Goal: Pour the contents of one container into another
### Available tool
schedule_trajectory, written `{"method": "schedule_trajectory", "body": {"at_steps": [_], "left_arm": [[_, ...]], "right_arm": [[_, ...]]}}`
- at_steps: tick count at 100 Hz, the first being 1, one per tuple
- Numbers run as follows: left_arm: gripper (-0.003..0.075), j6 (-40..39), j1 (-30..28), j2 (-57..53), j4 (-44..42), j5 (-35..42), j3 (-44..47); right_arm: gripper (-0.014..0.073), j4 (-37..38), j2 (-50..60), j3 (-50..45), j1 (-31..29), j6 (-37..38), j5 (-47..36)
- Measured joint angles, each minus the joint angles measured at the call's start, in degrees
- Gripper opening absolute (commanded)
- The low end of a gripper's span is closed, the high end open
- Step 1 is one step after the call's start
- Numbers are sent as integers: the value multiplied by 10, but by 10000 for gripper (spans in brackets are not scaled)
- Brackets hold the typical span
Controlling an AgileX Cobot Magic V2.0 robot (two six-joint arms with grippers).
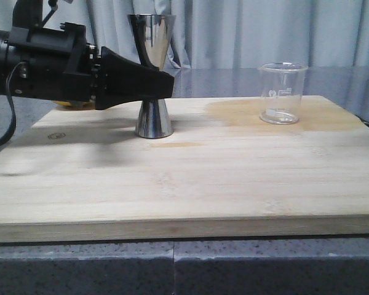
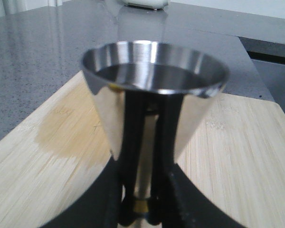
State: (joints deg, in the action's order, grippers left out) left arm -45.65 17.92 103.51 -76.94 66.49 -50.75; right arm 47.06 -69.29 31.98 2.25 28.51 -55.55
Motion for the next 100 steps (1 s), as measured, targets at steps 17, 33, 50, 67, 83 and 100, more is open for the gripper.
{"method": "schedule_trajectory", "body": {"at_steps": [17,33,50,67,83,100], "left_arm": [[87,0,0,0,-2,0,0],[87,0,0,0,-3,1,0],[87,0,0,0,-4,1,0],[125,0,0,0,-4,1,0],[218,0,0,0,-7,1,0],[249,-1,0,0,-8,1,0]], "right_arm": [[566,0,0,0,0,0,0],[566,-1,0,0,0,0,0],[566,-1,0,0,0,0,0],[566,-1,0,0,0,0,0],[566,-3,0,0,0,0,0],[566,-4,0,0,0,0,0]]}}
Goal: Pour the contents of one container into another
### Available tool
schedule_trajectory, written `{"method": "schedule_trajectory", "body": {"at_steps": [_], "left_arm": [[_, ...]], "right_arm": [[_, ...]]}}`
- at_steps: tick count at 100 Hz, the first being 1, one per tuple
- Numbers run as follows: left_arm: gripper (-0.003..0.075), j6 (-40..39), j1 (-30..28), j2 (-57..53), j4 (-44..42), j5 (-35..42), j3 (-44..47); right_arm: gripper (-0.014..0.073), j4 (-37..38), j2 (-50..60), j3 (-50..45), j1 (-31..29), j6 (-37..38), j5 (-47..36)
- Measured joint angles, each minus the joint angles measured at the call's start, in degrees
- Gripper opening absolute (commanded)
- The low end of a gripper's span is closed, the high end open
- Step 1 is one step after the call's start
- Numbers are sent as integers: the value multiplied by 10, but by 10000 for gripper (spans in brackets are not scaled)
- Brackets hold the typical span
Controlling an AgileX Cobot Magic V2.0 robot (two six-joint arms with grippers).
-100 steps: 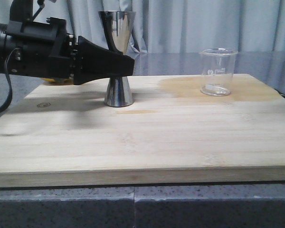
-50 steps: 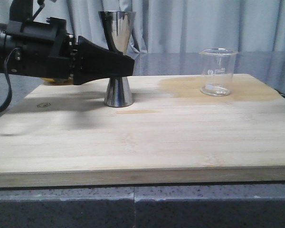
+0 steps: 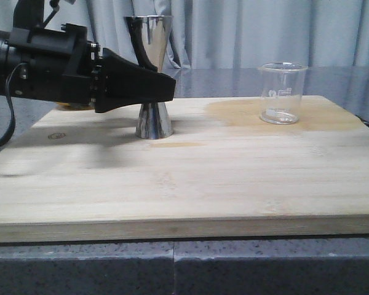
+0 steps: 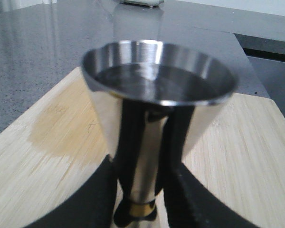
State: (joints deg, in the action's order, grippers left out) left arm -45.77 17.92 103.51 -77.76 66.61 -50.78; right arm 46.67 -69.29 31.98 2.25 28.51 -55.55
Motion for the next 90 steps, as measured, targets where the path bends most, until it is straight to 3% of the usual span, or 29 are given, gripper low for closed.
{"method": "schedule_trajectory", "body": {"at_steps": [15,41,90], "left_arm": [[297,-1,0,0,-1,0,0],[481,-1,0,0,-1,0,0],[487,-25,0,0,-14,0,0]], "right_arm": [[566,0,0,0,0,0,0],[566,-1,0,0,0,0,0],[566,-1,0,0,0,0,0]]}}
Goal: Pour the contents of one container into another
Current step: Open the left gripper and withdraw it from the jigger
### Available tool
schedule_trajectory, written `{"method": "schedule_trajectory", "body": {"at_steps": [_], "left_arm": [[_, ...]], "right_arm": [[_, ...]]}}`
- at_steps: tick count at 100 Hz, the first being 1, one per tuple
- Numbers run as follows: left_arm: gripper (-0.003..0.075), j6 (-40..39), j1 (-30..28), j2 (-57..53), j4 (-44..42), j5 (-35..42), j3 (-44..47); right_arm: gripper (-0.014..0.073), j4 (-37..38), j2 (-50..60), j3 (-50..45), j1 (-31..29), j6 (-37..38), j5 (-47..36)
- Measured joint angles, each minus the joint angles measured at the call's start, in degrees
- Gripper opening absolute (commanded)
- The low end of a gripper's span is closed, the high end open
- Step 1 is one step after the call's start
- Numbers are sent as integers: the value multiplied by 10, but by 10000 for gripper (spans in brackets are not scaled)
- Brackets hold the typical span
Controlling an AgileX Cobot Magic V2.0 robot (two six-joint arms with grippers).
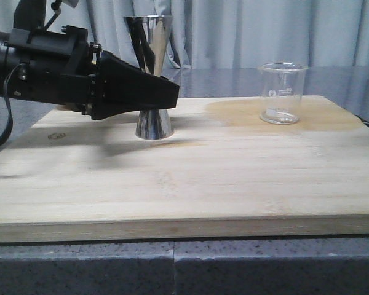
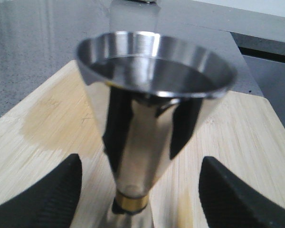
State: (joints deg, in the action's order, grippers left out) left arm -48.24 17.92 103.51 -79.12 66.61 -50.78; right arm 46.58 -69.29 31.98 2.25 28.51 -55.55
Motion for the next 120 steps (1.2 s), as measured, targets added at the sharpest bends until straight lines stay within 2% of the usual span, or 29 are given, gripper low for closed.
{"method": "schedule_trajectory", "body": {"at_steps": [37,93,109,120], "left_arm": [[486,-18,-22,-11,-27,0,0],[485,-100,-88,-80,-100,3,0],[484,-172,-129,-120,-111,4,0],[483,-194,-160,-158,-114,4,0]], "right_arm": [[566,-5,0,0,0,0,0],[566,-11,0,0,0,0,3],[566,-12,0,19,0,0,51],[566,-15,0,43,0,0,108]]}}
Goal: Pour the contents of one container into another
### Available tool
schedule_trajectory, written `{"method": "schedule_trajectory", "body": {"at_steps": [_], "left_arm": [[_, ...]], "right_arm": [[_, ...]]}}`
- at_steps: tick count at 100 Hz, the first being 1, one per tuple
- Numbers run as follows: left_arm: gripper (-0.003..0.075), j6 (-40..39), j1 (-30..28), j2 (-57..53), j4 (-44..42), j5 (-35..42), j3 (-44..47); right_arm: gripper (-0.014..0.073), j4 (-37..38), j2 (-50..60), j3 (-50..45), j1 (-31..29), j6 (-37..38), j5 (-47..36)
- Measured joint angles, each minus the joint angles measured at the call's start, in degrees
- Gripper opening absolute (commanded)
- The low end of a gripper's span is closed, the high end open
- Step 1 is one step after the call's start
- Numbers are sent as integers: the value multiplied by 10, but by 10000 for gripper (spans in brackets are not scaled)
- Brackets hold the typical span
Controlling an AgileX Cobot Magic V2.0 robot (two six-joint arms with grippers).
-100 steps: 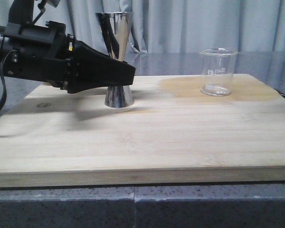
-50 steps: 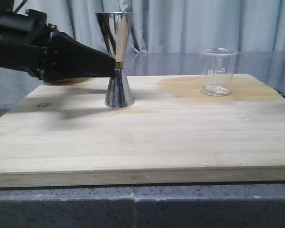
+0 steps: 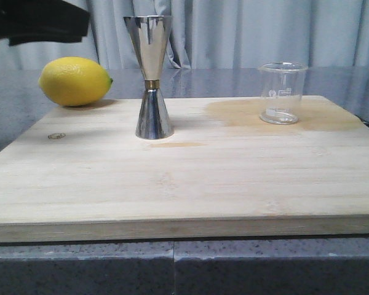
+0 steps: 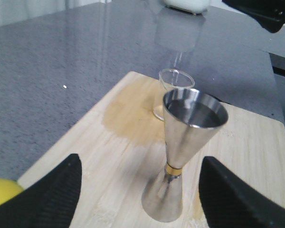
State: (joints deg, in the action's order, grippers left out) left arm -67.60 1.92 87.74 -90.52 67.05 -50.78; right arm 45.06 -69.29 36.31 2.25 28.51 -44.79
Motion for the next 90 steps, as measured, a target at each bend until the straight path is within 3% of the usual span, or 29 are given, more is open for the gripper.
{"method": "schedule_trajectory", "body": {"at_steps": [20,32,44,58,90], "left_arm": [[483,-18,-49,-86,-5,-5,-8],[483,-36,-69,-154,-7,-94,-13],[483,-79,-86,-220,-7,-237,-13],[483,-152,-92,-291,-7,-371,-13],[482,-211,-92,-443,0,-440,10]], "right_arm": [[565,-9,8,52,0,0,103],[563,-12,25,90,0,0,202],[558,-20,51,131,0,0,331],[490,-24,88,172,0,0,434],[479,3,214,184,0,0,537]]}}
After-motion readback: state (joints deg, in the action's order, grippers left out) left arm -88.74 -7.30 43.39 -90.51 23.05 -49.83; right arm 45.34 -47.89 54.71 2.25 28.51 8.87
